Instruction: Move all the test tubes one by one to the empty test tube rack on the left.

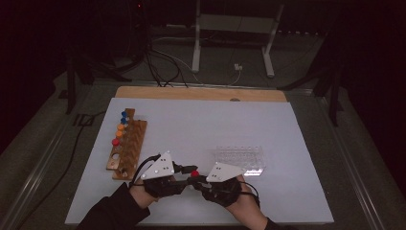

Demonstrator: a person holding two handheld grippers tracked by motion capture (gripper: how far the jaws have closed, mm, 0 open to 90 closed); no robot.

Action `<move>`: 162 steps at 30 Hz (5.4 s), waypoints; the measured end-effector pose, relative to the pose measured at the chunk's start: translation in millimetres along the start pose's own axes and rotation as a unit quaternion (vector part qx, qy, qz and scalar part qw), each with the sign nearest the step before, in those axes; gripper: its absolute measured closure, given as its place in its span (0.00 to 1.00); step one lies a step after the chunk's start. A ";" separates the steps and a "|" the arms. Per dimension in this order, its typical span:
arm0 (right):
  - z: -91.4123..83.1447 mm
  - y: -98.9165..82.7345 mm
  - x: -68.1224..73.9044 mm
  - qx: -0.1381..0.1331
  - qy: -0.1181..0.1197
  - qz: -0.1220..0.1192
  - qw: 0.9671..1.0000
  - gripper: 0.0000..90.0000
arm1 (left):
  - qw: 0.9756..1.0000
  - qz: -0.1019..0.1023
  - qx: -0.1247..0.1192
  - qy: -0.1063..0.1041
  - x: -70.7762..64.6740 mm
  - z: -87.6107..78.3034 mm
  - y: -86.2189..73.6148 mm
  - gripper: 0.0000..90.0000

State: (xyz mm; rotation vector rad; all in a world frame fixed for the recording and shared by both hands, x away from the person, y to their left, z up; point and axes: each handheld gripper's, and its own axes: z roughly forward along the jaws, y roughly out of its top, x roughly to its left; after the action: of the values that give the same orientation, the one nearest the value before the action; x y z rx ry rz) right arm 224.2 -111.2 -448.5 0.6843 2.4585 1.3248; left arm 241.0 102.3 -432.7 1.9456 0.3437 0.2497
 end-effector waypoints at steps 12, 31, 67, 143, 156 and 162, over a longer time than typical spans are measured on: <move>-12.4 0.3 -11.8 -0.036 -0.013 0.023 0.999 0.36 | 0.999 0.010 -0.011 0.034 8.8 -16.0 5.8 0.79; -38.9 -6.6 -33.0 -0.085 -0.014 0.054 0.995 0.00 | 0.981 -0.002 -0.055 0.185 44.6 -101.6 21.2 0.79; -42.5 -11.3 -40.1 -0.094 -0.023 0.058 0.994 0.00 | 0.935 -0.080 -0.026 0.346 74.6 -165.0 -31.6 0.80; -46.0 -14.8 -45.3 -0.097 -0.025 0.064 0.993 0.00 | 0.987 -0.075 -0.024 0.141 30.4 -85.0 -44.8 0.02; -46.2 -16.0 -46.9 -0.094 -0.025 0.063 0.993 0.00 | 0.989 -0.068 -0.008 0.133 26.1 -57.7 -74.1 0.02; -45.9 -16.8 -48.3 -0.094 -0.025 0.065 0.993 0.00 | 0.990 -0.064 -0.009 0.126 26.3 -54.9 -76.9 0.02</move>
State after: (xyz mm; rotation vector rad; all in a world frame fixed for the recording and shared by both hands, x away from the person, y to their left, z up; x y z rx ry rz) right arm 240.6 -177.0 -436.9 0.8305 2.2462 1.5439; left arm 238.1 187.0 -482.0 1.8692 0.6274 0.4153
